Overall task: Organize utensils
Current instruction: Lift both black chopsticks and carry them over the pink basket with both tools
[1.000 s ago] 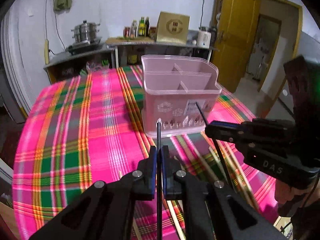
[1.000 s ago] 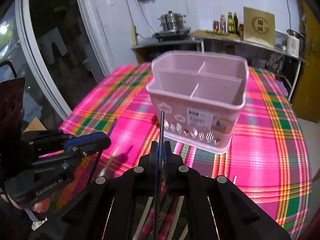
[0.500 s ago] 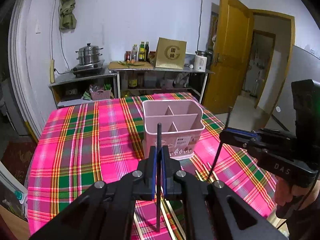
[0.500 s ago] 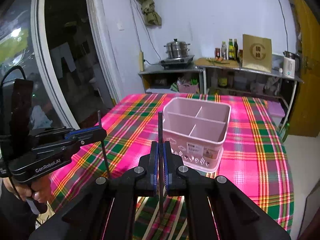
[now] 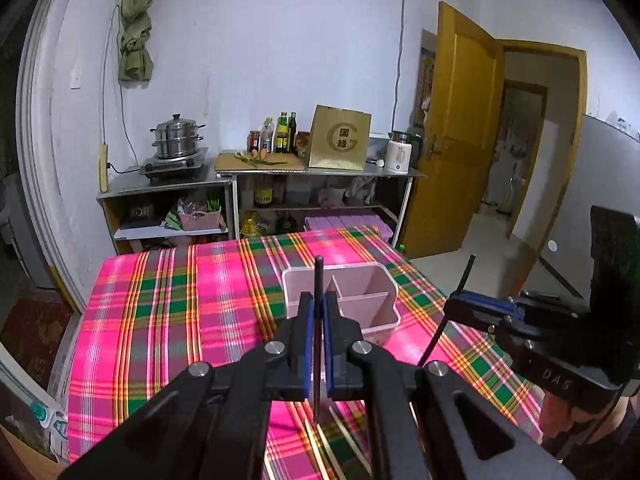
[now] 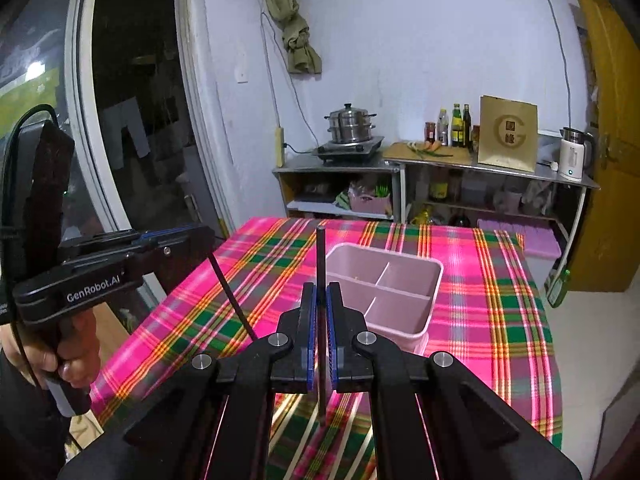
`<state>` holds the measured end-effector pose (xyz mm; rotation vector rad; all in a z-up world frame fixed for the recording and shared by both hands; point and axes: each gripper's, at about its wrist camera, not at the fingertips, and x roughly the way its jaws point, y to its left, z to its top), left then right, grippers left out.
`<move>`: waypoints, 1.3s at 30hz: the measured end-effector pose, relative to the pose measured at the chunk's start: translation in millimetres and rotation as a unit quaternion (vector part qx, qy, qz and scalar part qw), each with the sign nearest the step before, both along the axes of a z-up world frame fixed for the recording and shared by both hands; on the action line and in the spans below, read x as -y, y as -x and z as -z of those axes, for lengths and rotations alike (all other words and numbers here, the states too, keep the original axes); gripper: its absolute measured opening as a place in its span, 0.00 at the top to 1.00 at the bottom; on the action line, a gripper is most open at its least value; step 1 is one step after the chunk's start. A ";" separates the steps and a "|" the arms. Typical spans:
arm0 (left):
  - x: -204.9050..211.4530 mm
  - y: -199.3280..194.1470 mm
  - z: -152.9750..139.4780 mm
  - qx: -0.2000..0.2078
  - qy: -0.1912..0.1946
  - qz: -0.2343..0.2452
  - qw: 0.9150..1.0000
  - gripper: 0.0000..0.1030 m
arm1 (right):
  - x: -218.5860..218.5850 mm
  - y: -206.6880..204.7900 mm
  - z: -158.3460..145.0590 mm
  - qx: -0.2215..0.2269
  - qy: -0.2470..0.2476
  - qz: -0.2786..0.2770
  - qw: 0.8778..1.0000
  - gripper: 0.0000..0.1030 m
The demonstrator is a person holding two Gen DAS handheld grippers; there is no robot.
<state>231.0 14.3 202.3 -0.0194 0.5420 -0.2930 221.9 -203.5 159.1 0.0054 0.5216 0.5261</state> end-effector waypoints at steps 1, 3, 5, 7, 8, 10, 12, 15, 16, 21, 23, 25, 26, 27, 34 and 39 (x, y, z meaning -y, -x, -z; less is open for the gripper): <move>1.6 -2.8 -3.9 0.001 0.000 0.001 1.000 0.95 | 1.1 -3.0 -3.4 0.001 -0.001 0.002 1.000 0.95; 4.0 -7.8 -10.6 0.003 0.001 0.004 1.000 0.95 | 2.6 -9.0 -8.7 0.003 -0.003 0.004 1.000 0.95; 6.2 -14.7 -17.9 0.005 0.000 0.004 1.000 0.95 | 4.0 -14.2 -15.4 0.006 -0.006 0.005 1.000 0.95; 7.3 -19.7 -23.8 0.009 0.001 0.004 1.000 0.95 | 6.9 -19.3 -22.7 0.011 -0.013 0.006 1.000 0.95; 7.6 -23.0 -27.5 0.011 0.002 0.003 1.000 0.95 | 7.4 -20.6 -25.6 0.013 -0.015 0.007 1.000 0.95; 7.8 -29.0 -33.8 0.015 0.004 0.002 1.000 0.95 | 8.9 -25.6 -33.5 0.020 -0.020 0.011 1.000 0.95; 8.4 -33.7 -40.3 0.020 0.007 0.003 1.000 0.95 | 9.5 -30.1 -40.6 0.027 -0.022 0.014 0.999 0.95; 10.6 -43.8 -48.3 0.025 0.009 0.002 1.000 0.95 | 12.0 -37.8 -49.5 0.034 -0.030 0.019 0.999 0.95; 11.3 -46.5 -49.8 0.026 0.009 0.002 1.000 0.95 | 12.6 -41.3 -53.0 0.036 -0.033 0.021 0.999 0.95; 14.2 -62.9 -52.4 0.030 0.010 0.003 0.999 0.95 | 10.1 -56.7 -62.7 0.046 -0.038 0.023 0.998 0.95; 13.4 -69.7 -50.1 0.030 0.014 0.004 0.999 0.95 | 8.2 -62.2 -62.9 0.048 -0.040 0.024 0.998 0.95; 12.9 -75.2 -46.1 0.031 0.015 0.003 0.999 0.95 | 4.8 -69.5 -60.7 0.048 -0.041 0.024 0.998 0.95; 12.4 -77.4 -43.6 0.030 0.015 0.002 0.999 0.95 | 3.3 -73.5 -58.3 0.046 -0.043 0.024 0.998 0.95; 11.9 -80.4 -40.4 0.028 0.017 0.002 0.999 0.95 | 2.2 -74.1 -55.1 0.045 -0.043 0.024 0.998 0.95; 6.4 -99.3 -9.5 -0.001 0.028 0.001 1.000 0.95 | -7.0 -95.8 -23.1 0.019 -0.037 0.023 0.999 0.95; 2.7 -107.1 9.0 -0.021 0.036 0.001 0.999 0.95 | -10.3 -107.8 1.5 -0.006 -0.029 0.027 0.999 0.95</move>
